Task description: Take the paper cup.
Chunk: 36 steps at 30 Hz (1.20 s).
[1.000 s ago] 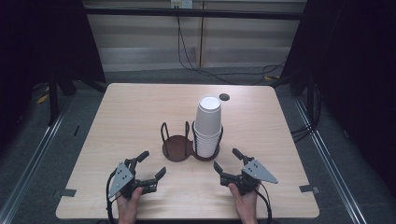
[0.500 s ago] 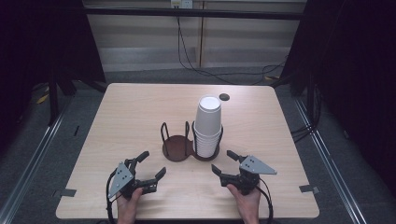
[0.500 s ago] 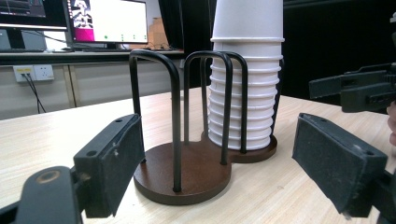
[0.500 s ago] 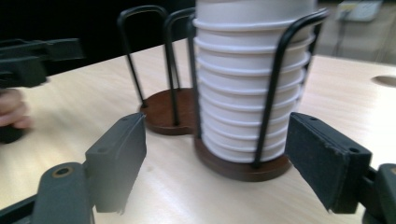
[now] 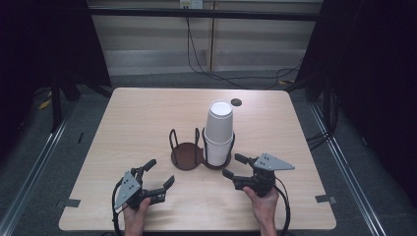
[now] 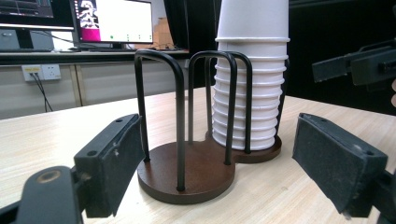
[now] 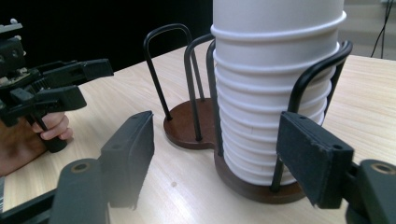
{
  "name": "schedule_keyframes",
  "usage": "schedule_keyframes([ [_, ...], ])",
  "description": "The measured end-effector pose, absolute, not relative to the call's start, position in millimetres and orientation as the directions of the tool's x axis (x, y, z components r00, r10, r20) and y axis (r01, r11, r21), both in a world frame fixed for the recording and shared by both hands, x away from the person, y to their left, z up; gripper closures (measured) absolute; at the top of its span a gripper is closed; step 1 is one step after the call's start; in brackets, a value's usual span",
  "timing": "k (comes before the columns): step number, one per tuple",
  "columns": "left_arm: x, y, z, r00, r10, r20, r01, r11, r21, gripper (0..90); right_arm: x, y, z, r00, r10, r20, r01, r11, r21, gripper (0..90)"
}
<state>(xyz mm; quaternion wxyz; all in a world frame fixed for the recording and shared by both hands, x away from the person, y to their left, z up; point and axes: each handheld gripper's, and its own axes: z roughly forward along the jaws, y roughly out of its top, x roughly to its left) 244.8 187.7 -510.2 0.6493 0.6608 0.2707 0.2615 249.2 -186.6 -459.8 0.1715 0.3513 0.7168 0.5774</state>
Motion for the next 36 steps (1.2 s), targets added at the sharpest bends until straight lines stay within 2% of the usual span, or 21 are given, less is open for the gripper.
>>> schedule_keyframes([
  [4, 245, 188, -510, 0.719, 0.695, -0.004, 0.017, -0.012, 1.000, 16.1, 255, -187, -452, -0.683, 0.709, 0.176, 0.309, 0.062, 0.949, 24.9],
  [7, 245, 189, -510, 0.719, 0.695, 0.005, 0.011, -0.020, 1.000, 16.1, 262, -187, -444, -0.704, 0.681, 0.203, 0.325, 0.054, 0.944, 25.0],
  [12, 245, 189, -510, 0.720, 0.694, 0.006, 0.011, -0.020, 1.000, 16.1, 272, -188, -430, -0.725, 0.662, 0.191, 0.313, 0.068, 0.947, 24.4],
  [15, 245, 189, -510, 0.720, 0.694, 0.006, 0.011, -0.020, 1.000, 16.1, 278, -189, -421, -0.734, 0.641, 0.224, 0.338, 0.059, 0.939, 17.6],
  [21, 245, 188, -510, 0.726, 0.687, -0.006, 0.019, -0.011, 1.000, 16.1, 288, -191, -406, -0.734, 0.648, 0.202, 0.337, 0.090, 0.937, 14.3],
  [36, 245, 188, -510, 0.732, 0.681, -0.006, 0.020, -0.012, 1.000, 16.1, 310, -191, -368, -0.752, 0.640, 0.159, 0.315, 0.137, 0.939, 13.4],
])
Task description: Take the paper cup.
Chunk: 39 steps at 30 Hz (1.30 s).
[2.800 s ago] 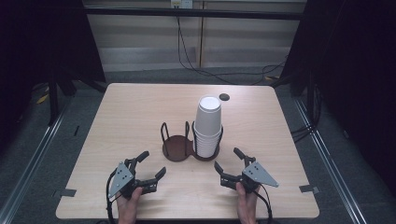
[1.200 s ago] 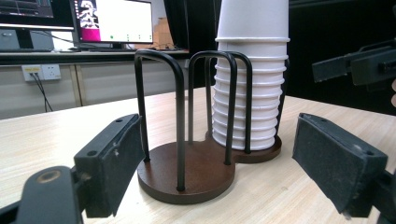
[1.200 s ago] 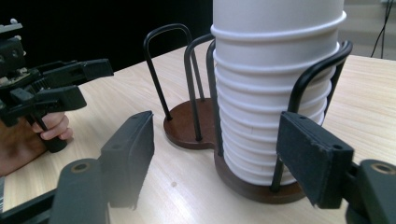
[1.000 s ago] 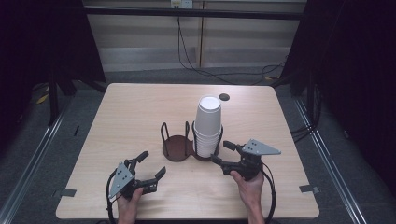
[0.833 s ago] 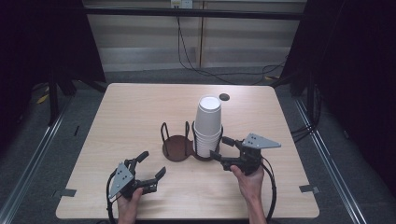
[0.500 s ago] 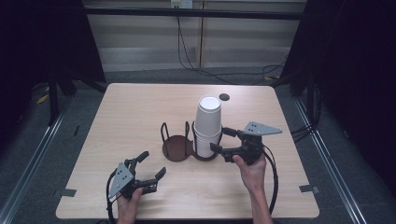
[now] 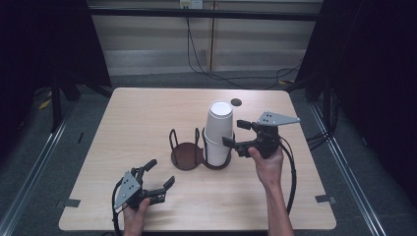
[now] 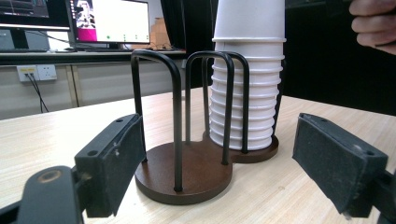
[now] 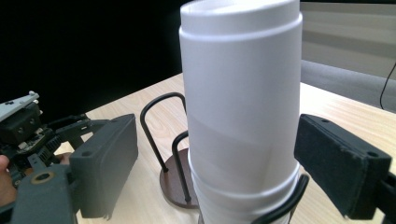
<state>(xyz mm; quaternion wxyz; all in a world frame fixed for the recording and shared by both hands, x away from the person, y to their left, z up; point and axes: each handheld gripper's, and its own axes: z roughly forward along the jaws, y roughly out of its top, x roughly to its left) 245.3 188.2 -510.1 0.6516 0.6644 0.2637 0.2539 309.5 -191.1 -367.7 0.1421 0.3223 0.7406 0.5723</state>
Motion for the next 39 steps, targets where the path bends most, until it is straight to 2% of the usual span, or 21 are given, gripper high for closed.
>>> schedule_keyframes([
  [12, 246, 188, -510, 0.739, 0.674, -0.004, 0.016, -0.012, 1.000, 16.1, 328, -180, -338, -0.766, 0.635, 0.100, 0.309, 0.228, 0.923, 15.8],
  [18, 246, 188, -510, 0.739, 0.673, -0.004, 0.016, -0.013, 1.000, 16.1, 338, -174, -327, -0.769, 0.635, 0.072, 0.324, 0.291, 0.900, 14.2],
  [29, 246, 188, -510, 0.739, 0.673, -0.004, 0.017, -0.012, 1.000, 16.0, 357, -164, -320, -0.797, 0.599, 0.080, 0.344, 0.341, 0.875, 13.5],
  [34, 246, 188, -510, 0.741, 0.672, -0.004, 0.016, -0.013, 1.000, 16.0, 369, -160, -323, -0.796, 0.597, 0.101, 0.394, 0.384, 0.835, 13.4],
  [39, 246, 188, -510, 0.743, 0.670, -0.003, 0.017, -0.015, 1.000, 16.0, 372, -155, -323, -0.805, 0.586, 0.096, 0.387, 0.394, 0.834, 13.9],
])
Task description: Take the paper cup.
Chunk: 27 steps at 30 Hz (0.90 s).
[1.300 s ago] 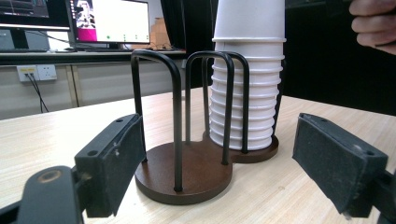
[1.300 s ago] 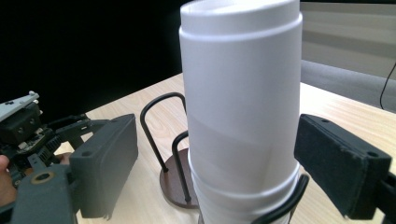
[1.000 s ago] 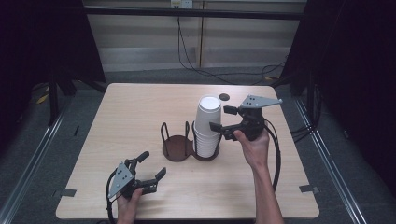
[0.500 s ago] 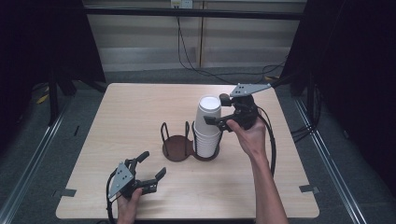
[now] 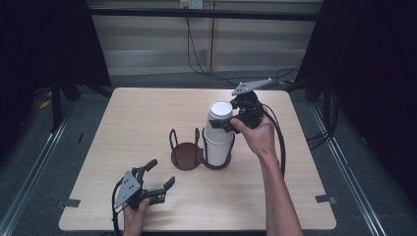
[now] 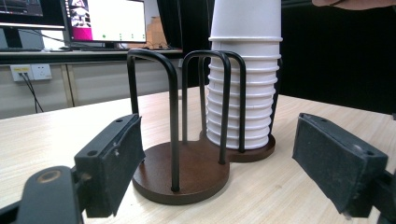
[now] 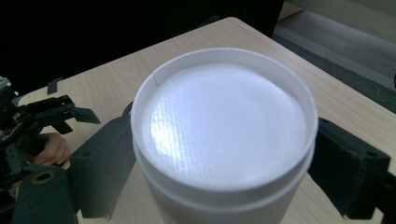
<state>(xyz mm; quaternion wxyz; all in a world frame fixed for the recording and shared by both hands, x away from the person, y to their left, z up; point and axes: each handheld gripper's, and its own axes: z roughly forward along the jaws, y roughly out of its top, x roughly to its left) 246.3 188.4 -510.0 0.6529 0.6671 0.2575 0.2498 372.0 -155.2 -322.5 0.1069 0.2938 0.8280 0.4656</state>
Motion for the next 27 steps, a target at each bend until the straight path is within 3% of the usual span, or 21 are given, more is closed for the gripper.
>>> schedule_keyframes([
  [27, 246.3, 188.8, -510.0, 0.743, 0.670, 0.001, 0.013, -0.016, 1.000, 16.0, 374.9, -148.3, -321.1, -0.804, 0.592, 0.056, 0.378, 0.436, 0.817, 21.4],
])
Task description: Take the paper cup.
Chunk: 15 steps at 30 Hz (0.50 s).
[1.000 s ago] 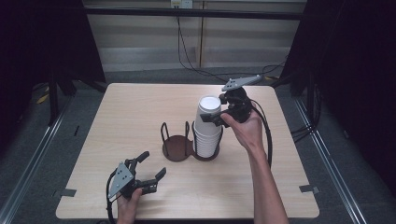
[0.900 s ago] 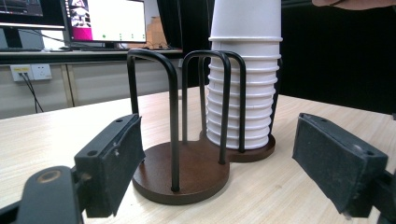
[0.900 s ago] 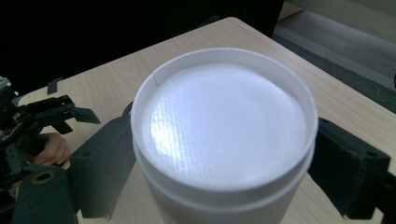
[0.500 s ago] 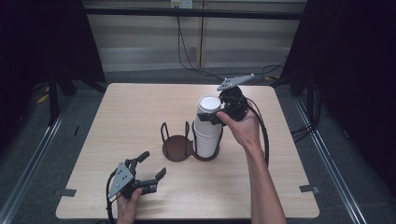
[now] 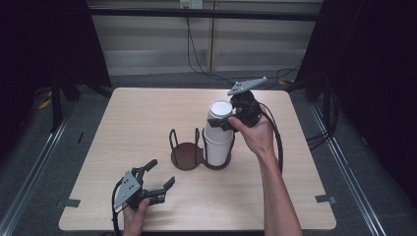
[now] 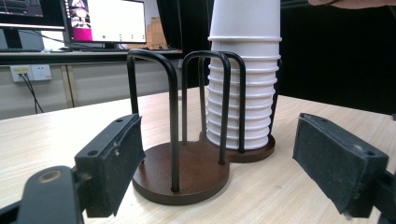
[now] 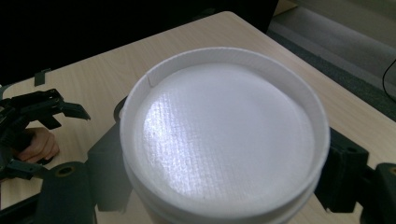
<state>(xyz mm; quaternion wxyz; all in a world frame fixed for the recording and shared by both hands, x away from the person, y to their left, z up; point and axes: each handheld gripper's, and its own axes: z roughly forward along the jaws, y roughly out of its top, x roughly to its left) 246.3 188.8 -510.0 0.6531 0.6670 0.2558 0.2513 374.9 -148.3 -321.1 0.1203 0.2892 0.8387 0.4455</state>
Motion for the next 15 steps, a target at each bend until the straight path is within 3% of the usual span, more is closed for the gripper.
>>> schedule_keyframes([
  [15, 246.3, 188.9, -510.0, 0.743, 0.669, 0.003, 0.012, -0.018, 1.000, 16.0, 371.7, -150.6, -312.3, -0.799, 0.598, 0.064, 0.357, 0.386, 0.851, 22.1],
])
